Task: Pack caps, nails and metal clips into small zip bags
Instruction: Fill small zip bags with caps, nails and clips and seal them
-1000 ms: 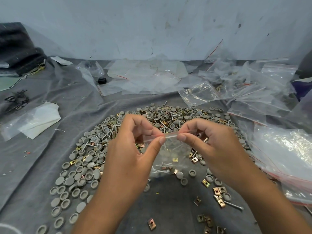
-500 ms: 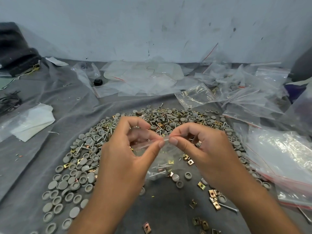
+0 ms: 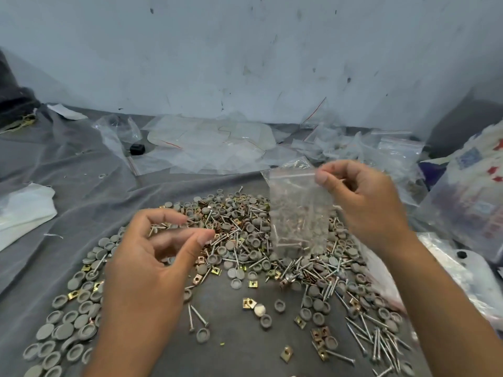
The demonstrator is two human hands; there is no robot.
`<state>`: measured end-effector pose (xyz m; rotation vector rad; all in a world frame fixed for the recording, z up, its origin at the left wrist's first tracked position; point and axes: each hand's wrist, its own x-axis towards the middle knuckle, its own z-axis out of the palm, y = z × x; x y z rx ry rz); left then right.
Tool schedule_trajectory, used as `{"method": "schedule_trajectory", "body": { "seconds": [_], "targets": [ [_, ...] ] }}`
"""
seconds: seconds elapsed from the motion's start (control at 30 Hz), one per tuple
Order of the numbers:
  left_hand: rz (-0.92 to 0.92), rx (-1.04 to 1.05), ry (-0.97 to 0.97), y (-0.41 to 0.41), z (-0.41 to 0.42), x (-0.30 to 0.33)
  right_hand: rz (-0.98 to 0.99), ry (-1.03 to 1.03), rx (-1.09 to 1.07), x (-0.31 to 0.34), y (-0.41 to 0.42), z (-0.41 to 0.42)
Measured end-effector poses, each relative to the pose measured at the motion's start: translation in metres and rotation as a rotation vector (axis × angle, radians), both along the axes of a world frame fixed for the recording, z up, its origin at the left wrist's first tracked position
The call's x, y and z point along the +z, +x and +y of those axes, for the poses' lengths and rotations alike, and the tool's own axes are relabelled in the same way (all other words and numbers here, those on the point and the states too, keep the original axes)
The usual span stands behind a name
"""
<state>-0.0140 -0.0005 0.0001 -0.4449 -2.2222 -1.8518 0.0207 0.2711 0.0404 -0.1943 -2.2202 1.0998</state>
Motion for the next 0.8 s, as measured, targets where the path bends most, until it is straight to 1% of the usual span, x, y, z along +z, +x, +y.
{"method": "schedule_trajectory", "body": {
  "seconds": [0.17, 0.23, 0.27, 0.33, 0.43, 0.47, 0.53, 0.57, 0.63, 0.7, 0.73, 0.8],
  "targets": [
    [-0.022, -0.028, -0.038, 0.001, 0.004, 0.001, 0.136, 0.234, -0.333, 0.063, -0.040, 0.087],
    [-0.018, -0.020, -0.070, 0.002, 0.006, 0.001, 0.164, 0.301, -0.406, 0.075, -0.048, 0.111],
    [-0.011, -0.011, -0.084, 0.002, 0.006, 0.001, 0.143, 0.339, -0.429, 0.074, -0.050, 0.122],
    [0.009, 0.005, -0.103, 0.001, 0.006, 0.001, 0.005, 0.403, -0.454, 0.064, -0.048, 0.140],
    [0.018, 0.004, -0.101, 0.001, 0.003, 0.000, -0.440, 0.444, -0.410, 0.033, -0.031, 0.155],
    [0.021, 0.002, -0.108, 0.001, 0.003, 0.000, -0.534, 0.452, -0.389, 0.022, -0.020, 0.156],
    [0.022, -0.002, -0.117, 0.001, 0.003, 0.000, -0.599, 0.456, -0.354, 0.006, 0.012, 0.150],
    [0.021, -0.003, -0.117, 0.001, 0.004, 0.000, -0.655, 0.470, -0.309, -0.001, 0.030, 0.146],
    [0.020, -0.009, -0.118, 0.002, 0.005, 0.000, -0.876, 0.538, -0.138, -0.014, 0.072, 0.137],
    [0.017, -0.017, -0.121, 0.003, 0.007, -0.001, -1.070, 0.574, -0.049, -0.031, 0.109, 0.126],
    [0.017, -0.020, -0.122, 0.004, 0.007, -0.001, -1.088, 0.581, -0.052, -0.039, 0.123, 0.122],
    [0.022, -0.028, -0.126, 0.007, 0.008, 0.000, -0.984, 0.577, -0.126, -0.050, 0.138, 0.118]
  ]
}}
